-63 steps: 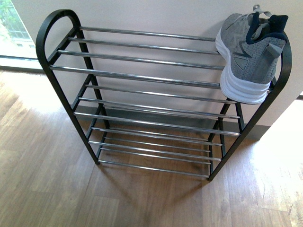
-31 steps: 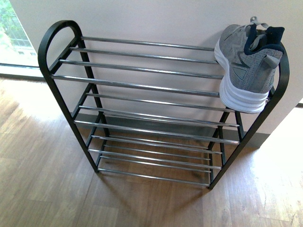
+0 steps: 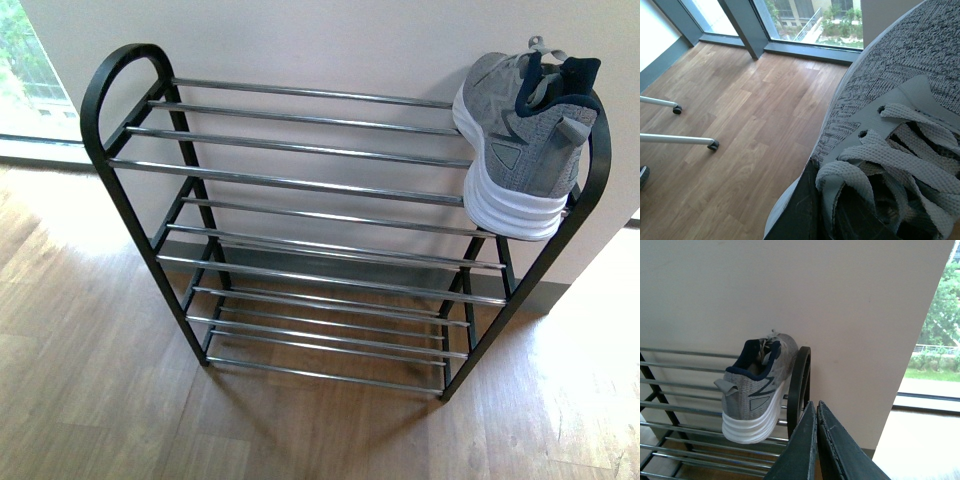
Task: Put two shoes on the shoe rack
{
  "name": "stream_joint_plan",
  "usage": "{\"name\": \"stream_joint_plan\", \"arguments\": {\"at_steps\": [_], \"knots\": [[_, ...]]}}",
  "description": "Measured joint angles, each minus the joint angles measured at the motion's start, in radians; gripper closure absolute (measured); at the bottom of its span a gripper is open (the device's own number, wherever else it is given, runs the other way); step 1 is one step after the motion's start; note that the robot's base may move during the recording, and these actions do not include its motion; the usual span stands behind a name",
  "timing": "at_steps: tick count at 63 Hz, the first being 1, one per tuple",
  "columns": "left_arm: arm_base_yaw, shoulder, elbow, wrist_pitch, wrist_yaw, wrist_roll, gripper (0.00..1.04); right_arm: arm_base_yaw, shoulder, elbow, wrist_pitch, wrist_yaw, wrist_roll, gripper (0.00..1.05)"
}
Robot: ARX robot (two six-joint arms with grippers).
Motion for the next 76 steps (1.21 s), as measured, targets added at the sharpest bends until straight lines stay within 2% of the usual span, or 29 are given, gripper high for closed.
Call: {"name": "stream_joint_plan", "arguments": {"at_steps": [16,51,58,76], "knots": [[0.0,0.0,0.0,0.0,0.0,0.0,1.03,0.0,-0.158,0.0,-0.15,0.0,0.0,1.03],[0.0,0.0,0.0,0.0,0.0,0.0,1.03,0.0,-0.323,0.0,-0.316,0.0,0.0,1.03],[0.0,0.0,0.0,0.0,0.0,0.0,1.03,0.0,-0.469,0.0,-0.481,0.0,0.0,1.03],[0.0,0.0,0.0,0.0,0.0,0.0,1.03,0.0,-0.494,0.0,-0.49,0.0,0.0,1.03]]}}
